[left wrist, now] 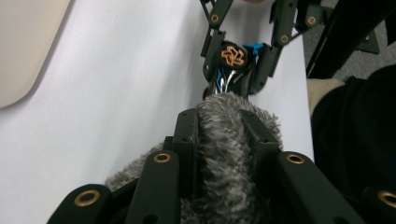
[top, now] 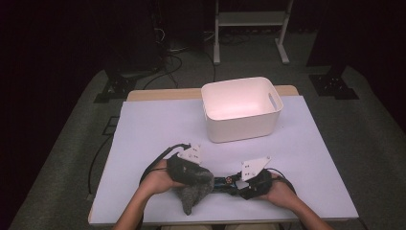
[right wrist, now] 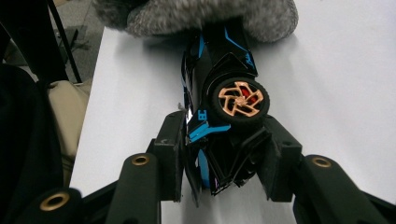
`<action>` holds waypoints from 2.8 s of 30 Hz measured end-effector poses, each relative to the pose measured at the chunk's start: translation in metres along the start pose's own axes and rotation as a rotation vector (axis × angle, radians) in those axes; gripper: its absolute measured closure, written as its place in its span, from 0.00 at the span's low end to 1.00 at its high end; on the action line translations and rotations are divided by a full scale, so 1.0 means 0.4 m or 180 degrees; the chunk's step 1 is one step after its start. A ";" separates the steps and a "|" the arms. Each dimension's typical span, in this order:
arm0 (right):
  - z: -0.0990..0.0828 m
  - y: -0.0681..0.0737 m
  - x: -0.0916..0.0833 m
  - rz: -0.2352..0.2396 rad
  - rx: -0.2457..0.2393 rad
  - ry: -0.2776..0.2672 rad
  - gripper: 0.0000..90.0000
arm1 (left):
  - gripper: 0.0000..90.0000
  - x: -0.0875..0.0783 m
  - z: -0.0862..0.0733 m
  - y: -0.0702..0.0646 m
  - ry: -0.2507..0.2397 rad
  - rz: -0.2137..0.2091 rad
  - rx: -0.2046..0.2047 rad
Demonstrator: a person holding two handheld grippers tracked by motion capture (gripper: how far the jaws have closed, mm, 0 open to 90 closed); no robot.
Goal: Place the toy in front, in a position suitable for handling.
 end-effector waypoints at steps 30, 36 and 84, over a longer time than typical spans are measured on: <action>-0.004 -0.003 0.004 -0.0009 0.0073 -0.0022 0.62 | 0.88 -0.025 -0.004 0.000 0.0145 -0.0053 0.0109; -0.005 -0.004 0.004 -0.0007 0.0064 -0.0022 0.62 | 0.88 -0.023 -0.011 0.002 0.0177 -0.0048 0.0098; -0.003 -0.007 0.004 0.0026 0.0063 -0.0008 0.62 | 0.88 -0.022 -0.005 0.015 0.0101 -0.0085 -0.0025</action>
Point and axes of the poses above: each handheld gripper's, and its own axes: x roughly forward along the jaws, z roughly out of its top, y roughly to its left, the point moved 4 cm from there along x, roughly forward along the jaws, and after that the axes turned 2 degrees about z, right-handed, at the moved point
